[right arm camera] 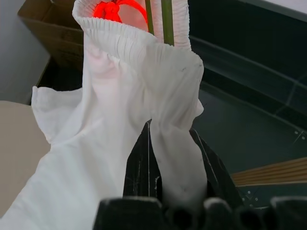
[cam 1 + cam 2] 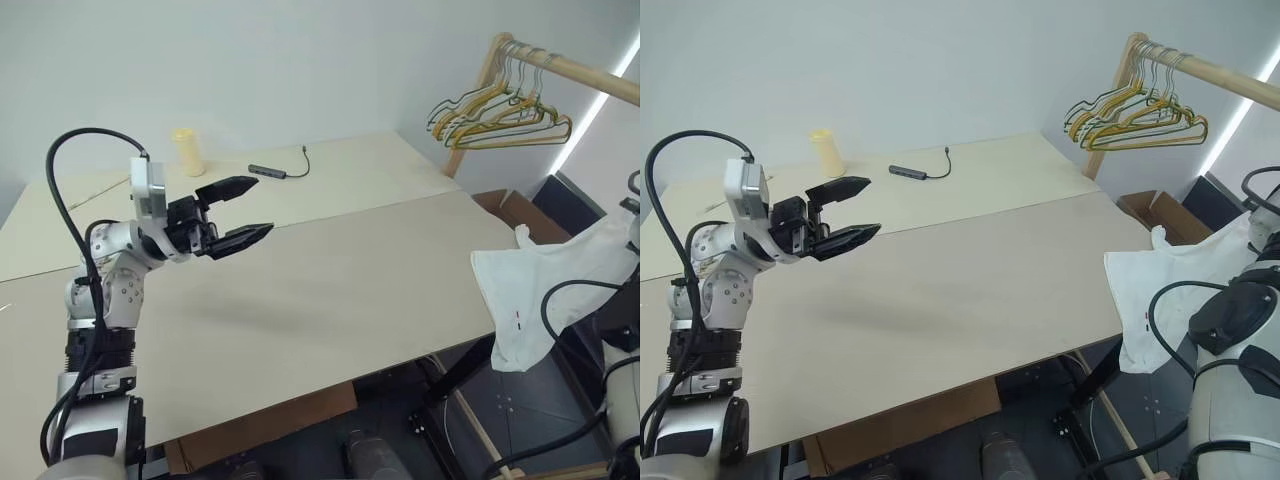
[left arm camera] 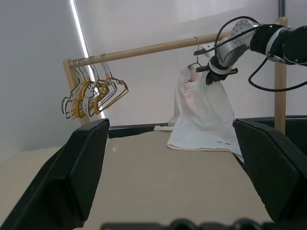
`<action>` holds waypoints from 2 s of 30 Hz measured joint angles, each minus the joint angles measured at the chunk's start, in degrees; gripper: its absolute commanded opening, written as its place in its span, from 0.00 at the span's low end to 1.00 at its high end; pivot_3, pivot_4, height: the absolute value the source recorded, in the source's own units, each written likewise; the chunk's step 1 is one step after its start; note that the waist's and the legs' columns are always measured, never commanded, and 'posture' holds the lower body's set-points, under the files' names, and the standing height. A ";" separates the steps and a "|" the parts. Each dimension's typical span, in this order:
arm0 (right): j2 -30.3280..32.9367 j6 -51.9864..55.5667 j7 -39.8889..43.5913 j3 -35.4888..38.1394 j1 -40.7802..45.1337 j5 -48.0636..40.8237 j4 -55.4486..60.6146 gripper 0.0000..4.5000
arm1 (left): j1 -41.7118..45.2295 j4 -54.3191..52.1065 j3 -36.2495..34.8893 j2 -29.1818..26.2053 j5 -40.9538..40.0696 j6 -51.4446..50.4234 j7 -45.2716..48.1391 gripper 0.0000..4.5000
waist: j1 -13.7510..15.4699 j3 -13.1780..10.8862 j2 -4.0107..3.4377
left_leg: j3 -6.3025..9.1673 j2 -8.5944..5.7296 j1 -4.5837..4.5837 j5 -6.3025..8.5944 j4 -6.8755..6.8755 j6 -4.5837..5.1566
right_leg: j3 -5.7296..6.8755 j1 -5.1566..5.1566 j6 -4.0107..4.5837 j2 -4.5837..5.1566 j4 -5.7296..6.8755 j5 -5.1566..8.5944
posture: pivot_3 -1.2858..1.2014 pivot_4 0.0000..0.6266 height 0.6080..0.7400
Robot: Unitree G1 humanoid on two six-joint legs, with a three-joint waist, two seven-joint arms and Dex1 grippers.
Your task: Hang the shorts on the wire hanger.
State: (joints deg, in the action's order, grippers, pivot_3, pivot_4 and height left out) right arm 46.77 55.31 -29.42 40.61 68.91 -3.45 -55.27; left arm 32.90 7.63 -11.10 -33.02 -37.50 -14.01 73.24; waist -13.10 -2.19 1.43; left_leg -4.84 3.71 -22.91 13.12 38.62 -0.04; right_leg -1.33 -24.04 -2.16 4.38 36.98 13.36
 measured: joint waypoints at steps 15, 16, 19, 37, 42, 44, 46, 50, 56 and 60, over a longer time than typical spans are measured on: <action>0.77 -0.91 -1.38 -4.73 -2.47 -0.64 -1.97 0.59 | -0.01 0.00 -0.25 0.11 -1.09 0.12 1.67 1.00 | 0.86 -0.01 -0.03 | -0.06 0.00 0.00 0.01 -0.07 0.03 | -0.09 -0.04 0.01 0.00 -0.09 -0.03 | 0.46 0.00 1.00; 0.77 -0.92 -1.41 -5.27 -2.50 -0.58 -1.97 0.65 | -0.01 0.00 -0.24 0.11 -1.09 0.12 1.78 1.00 | 0.85 -0.02 -0.04 | -0.07 -0.01 0.02 0.01 -0.10 0.03 | -0.13 -0.04 0.01 -0.01 -0.09 -0.02 | 0.46 0.00 1.00; 0.77 -1.11 -1.83 -7.64 -2.89 0.38 -1.41 0.87 | -0.01 -0.18 -0.23 0.14 -1.19 0.09 2.20 1.00 | 0.84 -0.02 -0.04 | -0.08 -0.01 0.06 0.01 -0.15 0.03 | -0.18 -0.04 -0.01 -0.02 -0.09 -0.02 | 0.46 0.00 1.00; -4.45 -13.51 -5.22 -34.55 -12.90 19.69 24.73 1.00 | -0.61 -1.36 -0.08 1.03 -0.83 1.50 0.21 1.00 | 0.05 -0.01 -0.06 | -0.19 -0.01 0.45 0.01 -0.36 0.04 | -0.72 -0.01 -0.19 -0.06 -0.08 -0.03 | 0.46 0.00 1.00; -5.38 -20.83 3.73 -41.39 -16.07 22.39 28.60 1.00 | -5.43 -2.98 -1.06 0.47 -0.58 1.36 -2.87 1.00 | -0.25 -0.01 -0.06 | -0.21 0.00 0.49 0.01 -0.40 0.05 | -0.79 -0.03 -0.21 -0.06 -0.08 -0.03 | 0.47 0.00 1.00; -5.64 -23.47 8.23 -43.96 -17.80 22.93 31.54 1.00 | -7.74 -3.64 -1.69 -0.97 -0.38 1.23 -3.94 1.00 | -0.24 -0.01 -0.06 | -0.20 0.01 0.51 0.01 -0.44 0.05 | -0.81 -0.04 -0.21 -0.09 -0.07 -0.03 | 0.47 0.00 1.00; -6.27 -26.42 15.01 -46.19 -19.96 22.47 35.52 1.00 | -11.20 -5.06 -3.17 -2.39 -0.36 1.08 -4.87 1.00 | -0.22 -0.01 -0.05 | -0.20 0.03 0.58 0.01 -0.50 0.04 | -0.83 -0.02 -0.21 -0.11 -0.07 -0.03 | 0.48 0.00 1.00; -9.12 -31.01 29.01 -50.81 -25.24 20.01 41.82 1.00 | -18.36 -7.49 -5.22 -3.86 0.11 1.02 -7.15 1.00 | 0.67 -0.01 -0.02 | -0.20 0.05 0.62 0.01 -0.53 0.05 | -0.81 0.00 -0.21 -0.11 -0.07 -0.03 | 0.50 0.00 1.00; -13.02 -34.50 48.64 -53.11 -33.03 10.97 49.11 1.00 | -29.02 -11.19 -8.64 -6.10 2.41 1.25 -10.87 1.00 | 3.74 -0.03 0.00 | -0.23 0.06 0.56 0.01 -0.60 0.04 | -0.75 -0.09 -0.10 -0.11 -0.12 -0.08 | 0.52 0.00 1.00; -12.90 -36.79 57.89 -54.74 -35.96 8.73 53.58 1.00 | -34.62 -12.73 -8.98 -7.10 4.84 1.28 -12.39 1.00 | 6.36 -0.05 0.04 | -0.51 0.06 0.59 0.01 -0.61 0.04 | -0.68 -0.10 0.02 -0.08 -0.11 -0.12 | 0.54 0.00 1.00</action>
State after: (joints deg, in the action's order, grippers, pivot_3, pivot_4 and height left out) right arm 33.86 18.51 28.48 -14.13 32.94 5.29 -1.69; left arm -1.72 -5.10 -20.08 -40.12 -32.65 -12.72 60.85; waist -6.73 -2.23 1.47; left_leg -5.34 3.78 -22.32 13.13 38.01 0.00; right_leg -2.00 -24.14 -2.14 4.30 36.86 13.24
